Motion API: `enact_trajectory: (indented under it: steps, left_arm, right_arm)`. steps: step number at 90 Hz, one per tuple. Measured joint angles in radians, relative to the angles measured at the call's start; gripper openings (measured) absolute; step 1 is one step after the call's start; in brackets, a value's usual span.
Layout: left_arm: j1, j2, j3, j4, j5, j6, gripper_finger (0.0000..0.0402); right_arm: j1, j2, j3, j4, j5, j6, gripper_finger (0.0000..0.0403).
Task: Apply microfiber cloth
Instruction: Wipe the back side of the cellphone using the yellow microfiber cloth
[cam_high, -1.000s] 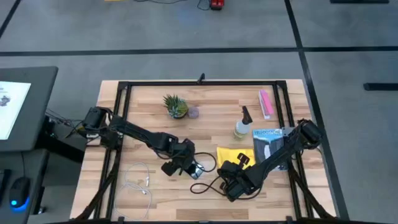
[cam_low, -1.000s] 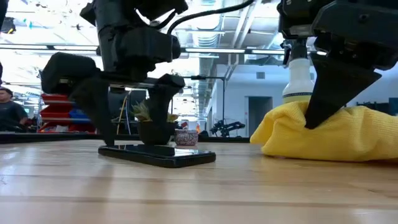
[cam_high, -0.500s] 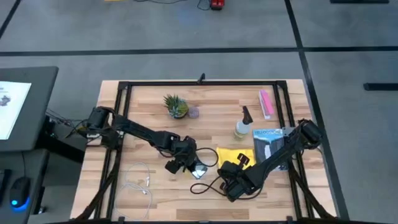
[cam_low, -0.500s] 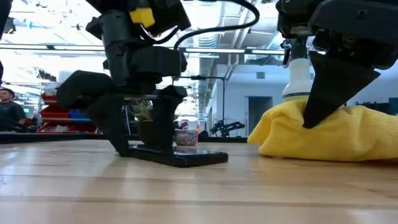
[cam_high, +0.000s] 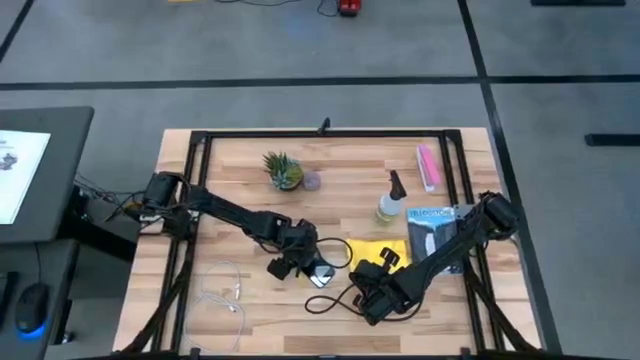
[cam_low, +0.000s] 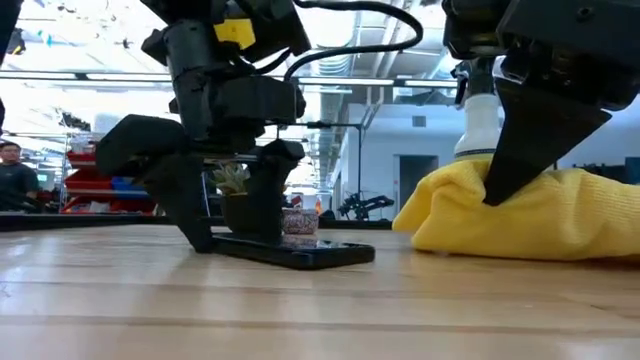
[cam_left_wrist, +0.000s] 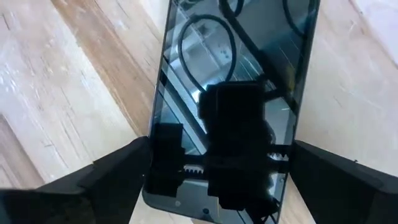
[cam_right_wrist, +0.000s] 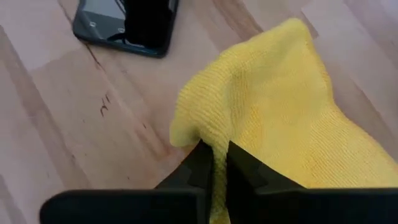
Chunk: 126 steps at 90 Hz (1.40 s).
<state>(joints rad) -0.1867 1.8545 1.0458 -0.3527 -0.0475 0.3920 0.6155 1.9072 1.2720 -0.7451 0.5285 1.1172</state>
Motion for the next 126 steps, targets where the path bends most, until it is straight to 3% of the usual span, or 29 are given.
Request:
enact_trajectory:
  steps: [44, 126]
  left_arm:
    - [-0.003, -0.017, 0.098, -0.084, -0.03, -0.029, 0.0349]
    - [0.008, -0.018, 0.064, 0.075, -0.036, -0.04, 0.0349]
  right_arm:
    - [0.005, 0.0, 0.0, -0.001, -0.002, -0.001, 0.0013]
    - [0.006, 0.0, 0.0, 0.014, -0.003, -0.004, 0.0013]
